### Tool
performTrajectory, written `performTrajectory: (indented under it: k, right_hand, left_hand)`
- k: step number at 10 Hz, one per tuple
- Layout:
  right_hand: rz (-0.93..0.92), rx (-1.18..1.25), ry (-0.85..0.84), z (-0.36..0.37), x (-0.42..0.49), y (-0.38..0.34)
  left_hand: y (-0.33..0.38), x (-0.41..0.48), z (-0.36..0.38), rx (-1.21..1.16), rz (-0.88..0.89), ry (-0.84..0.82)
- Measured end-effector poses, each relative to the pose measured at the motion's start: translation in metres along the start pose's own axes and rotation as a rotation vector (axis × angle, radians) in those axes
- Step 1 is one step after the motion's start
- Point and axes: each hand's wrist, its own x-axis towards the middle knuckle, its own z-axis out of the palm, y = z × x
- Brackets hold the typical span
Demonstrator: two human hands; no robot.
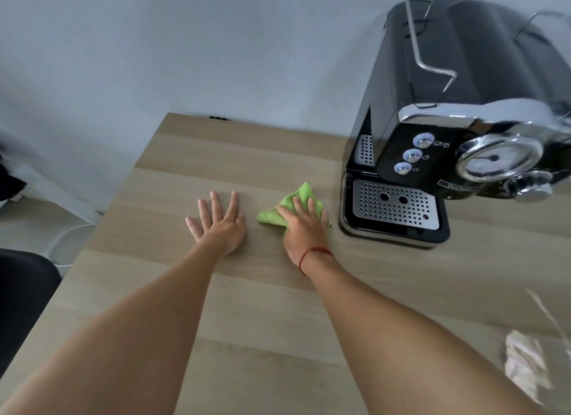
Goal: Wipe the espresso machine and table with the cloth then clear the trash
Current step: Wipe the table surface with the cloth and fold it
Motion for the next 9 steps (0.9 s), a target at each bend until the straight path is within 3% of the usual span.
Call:
performTrajectory:
  k: [2,4,5,7,8,9]
  right_hand:
    - [0.008,-0.001,0.151,-0.033,0.051,0.032]
    - [0.322,0.026,0.045,-0.004,0.039,0.010]
    - [0.354,0.083,0.027,0.002,0.024,-0.002]
    - [0.222,-0.072,0.007,0.007,-0.032,0.009]
    - [0.170,-0.089,0.006,-0.017,-0.021,0.010]
    - [0.089,-0.128,0.106,-0.035,0.019,0.013]
  left_hand:
    - [0.000,0.002,0.001,0.001,-0.007,0.005]
    - [-0.002,0.003,0.001,0.008,-0.003,-0.001]
    - [-0.004,0.003,0.001,0.005,-0.002,0.001]
    - [0.000,-0.013,0.002,-0.008,-0.010,-0.034]
    - [0.003,-0.026,0.008,-0.013,0.004,-0.050]
    - [0.004,-0.024,0.006,-0.018,0.001,-0.051]
